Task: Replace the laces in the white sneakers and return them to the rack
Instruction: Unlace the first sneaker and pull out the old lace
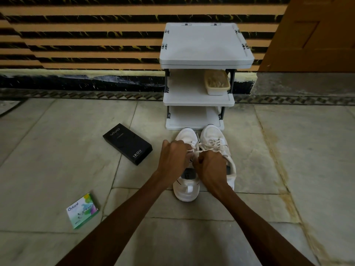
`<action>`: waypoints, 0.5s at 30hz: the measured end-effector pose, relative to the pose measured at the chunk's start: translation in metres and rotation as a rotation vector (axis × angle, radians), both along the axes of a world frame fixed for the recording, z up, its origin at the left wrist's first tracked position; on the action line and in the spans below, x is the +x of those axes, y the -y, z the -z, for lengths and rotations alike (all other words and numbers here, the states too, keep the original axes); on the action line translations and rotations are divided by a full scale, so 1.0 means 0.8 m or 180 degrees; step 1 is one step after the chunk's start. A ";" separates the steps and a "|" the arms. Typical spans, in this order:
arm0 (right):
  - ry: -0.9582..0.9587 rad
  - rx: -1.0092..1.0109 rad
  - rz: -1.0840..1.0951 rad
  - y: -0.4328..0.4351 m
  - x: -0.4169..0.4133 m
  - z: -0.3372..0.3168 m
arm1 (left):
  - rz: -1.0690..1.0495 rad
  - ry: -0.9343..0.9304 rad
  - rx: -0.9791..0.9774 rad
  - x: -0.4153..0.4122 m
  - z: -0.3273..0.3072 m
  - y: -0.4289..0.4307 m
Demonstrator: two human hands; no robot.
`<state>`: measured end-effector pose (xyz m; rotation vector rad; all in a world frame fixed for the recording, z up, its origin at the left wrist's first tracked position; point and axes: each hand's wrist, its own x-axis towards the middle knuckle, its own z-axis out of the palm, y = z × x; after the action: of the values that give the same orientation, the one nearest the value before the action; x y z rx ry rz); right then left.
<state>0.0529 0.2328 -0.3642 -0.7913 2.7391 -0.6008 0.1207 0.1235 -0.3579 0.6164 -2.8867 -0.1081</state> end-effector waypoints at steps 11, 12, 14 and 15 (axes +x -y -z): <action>0.0036 -0.0200 -0.0045 -0.002 0.002 -0.006 | -0.0420 0.0706 0.2109 -0.007 -0.044 0.025; 0.0032 -0.0180 -0.0052 -0.001 0.001 -0.006 | -0.0378 0.0939 0.1707 -0.009 -0.044 0.022; 0.0080 -0.0120 -0.0047 0.001 0.001 -0.005 | -0.0414 0.1107 0.1060 -0.014 -0.044 0.009; 0.0109 -0.0105 -0.0014 0.001 0.001 -0.004 | -0.0391 0.1093 0.0911 -0.016 -0.047 0.003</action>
<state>0.0536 0.2324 -0.3609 -0.7869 2.7024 -0.6540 0.1076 0.1212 -0.3205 0.9447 -3.1779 -0.4452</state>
